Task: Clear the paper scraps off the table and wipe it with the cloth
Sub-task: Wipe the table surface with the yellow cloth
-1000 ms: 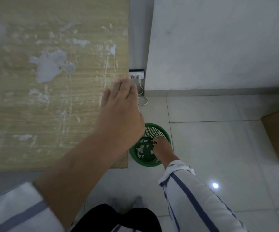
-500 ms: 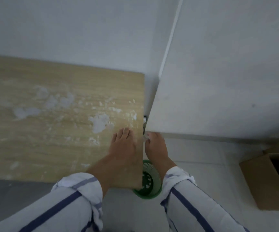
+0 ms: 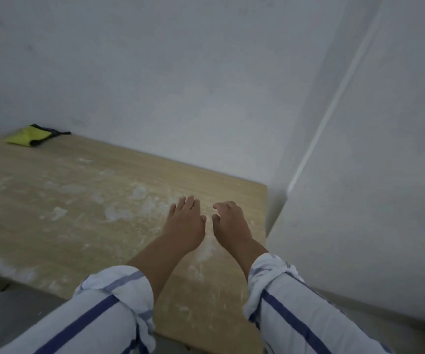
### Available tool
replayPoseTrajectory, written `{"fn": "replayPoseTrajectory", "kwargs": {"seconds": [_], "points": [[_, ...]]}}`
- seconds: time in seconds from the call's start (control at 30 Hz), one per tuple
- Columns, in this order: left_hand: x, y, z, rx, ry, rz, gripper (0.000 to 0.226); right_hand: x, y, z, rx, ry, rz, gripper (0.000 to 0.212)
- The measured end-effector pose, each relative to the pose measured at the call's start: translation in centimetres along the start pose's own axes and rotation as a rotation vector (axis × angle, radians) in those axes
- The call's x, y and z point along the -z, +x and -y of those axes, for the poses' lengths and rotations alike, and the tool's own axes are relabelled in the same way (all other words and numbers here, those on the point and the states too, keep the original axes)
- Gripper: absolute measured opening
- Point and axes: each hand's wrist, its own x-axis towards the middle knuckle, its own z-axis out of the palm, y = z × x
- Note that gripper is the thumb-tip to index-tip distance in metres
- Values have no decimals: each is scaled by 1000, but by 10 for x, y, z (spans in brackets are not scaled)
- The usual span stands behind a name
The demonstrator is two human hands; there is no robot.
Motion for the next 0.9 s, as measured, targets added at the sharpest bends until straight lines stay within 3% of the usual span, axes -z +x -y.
{"fn": "replayPoseTrajectory", "kwargs": {"seconds": [0.1,0.2,0.57,0.9], "points": [[18,23,40,5,-10,-43,54,-13,36,35,38,1,-7,41],[33,53,90,1,-1,-48,54,-35,75,72,52,2,-28,34],[101,146,302,-27,57,25,53,-151,206,220,-42,29,-1,36],[114,171,409,130,-7,69,54,-220,265,294,33,28,104,36]]}}
